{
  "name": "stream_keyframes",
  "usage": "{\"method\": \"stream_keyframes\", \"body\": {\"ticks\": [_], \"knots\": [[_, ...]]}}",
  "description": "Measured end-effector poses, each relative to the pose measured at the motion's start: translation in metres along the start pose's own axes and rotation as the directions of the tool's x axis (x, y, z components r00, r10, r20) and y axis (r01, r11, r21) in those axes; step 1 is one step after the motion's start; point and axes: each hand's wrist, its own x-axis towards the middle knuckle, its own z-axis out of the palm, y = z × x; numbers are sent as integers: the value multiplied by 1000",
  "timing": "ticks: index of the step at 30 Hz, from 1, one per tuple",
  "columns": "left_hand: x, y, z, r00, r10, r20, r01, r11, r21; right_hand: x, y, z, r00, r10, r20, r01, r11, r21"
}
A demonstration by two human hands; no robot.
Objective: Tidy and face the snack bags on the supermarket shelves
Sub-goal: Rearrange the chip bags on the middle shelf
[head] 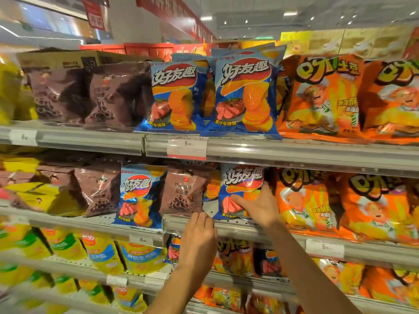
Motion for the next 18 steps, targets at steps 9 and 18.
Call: {"method": "stream_keyframes", "body": {"ticks": [9,18], "knots": [[0,7,-6,994,-108,-18,107,991,-81,-4,16,1,997,14,78,-17,999,35],[0,9,-4,991,-115,-69,110,992,-62,-6,16,0,998,21,61,-20,1000,-6]]}}
